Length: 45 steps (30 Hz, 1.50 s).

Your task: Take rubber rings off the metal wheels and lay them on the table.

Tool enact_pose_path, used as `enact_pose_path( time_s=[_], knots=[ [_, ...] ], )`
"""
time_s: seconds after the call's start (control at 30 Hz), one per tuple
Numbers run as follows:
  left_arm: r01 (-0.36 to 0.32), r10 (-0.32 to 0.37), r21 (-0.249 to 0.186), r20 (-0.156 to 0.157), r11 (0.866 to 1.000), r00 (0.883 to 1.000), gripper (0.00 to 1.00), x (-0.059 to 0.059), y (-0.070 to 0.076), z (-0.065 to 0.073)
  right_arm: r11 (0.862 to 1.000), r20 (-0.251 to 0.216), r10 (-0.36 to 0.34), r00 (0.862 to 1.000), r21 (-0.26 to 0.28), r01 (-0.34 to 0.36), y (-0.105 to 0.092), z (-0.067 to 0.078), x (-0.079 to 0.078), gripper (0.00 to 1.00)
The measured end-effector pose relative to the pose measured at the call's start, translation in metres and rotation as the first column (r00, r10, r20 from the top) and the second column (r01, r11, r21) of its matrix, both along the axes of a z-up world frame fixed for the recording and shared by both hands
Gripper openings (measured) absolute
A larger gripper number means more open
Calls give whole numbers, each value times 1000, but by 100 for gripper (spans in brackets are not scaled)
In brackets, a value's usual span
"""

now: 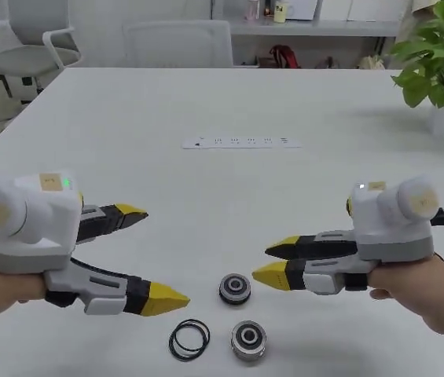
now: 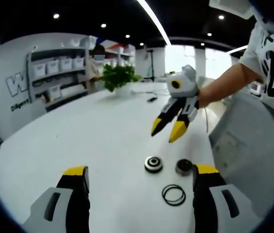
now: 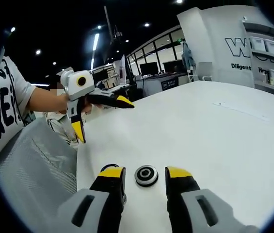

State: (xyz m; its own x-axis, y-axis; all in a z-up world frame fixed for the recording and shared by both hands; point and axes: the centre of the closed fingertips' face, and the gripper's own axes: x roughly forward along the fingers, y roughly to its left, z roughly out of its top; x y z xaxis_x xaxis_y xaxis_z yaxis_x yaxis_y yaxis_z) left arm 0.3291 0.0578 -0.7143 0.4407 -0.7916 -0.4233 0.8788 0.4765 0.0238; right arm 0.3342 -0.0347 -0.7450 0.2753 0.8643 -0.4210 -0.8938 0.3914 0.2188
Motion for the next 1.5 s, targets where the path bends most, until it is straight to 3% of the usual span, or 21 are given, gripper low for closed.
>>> enact_pose_path(
  time_s=[0.37, 1.1, 1.5],
  knots=[
    [19, -19, 6, -6, 1000, 1000, 85, 3, -10, -4, 999, 8, 19, 1000, -47, -18, -6, -16, 2, 31],
    [56, -55, 20, -42, 998, 998, 78, 8, -33, -23, 993, -8, 59, 998, -104, -60, 2, -45, -1, 29],
    [69, -66, 38, -70, 997, 995, 71, 12, -38, -38, 994, -22, 45, 999, -98, -47, 6, -53, 1, 28]
  ],
)
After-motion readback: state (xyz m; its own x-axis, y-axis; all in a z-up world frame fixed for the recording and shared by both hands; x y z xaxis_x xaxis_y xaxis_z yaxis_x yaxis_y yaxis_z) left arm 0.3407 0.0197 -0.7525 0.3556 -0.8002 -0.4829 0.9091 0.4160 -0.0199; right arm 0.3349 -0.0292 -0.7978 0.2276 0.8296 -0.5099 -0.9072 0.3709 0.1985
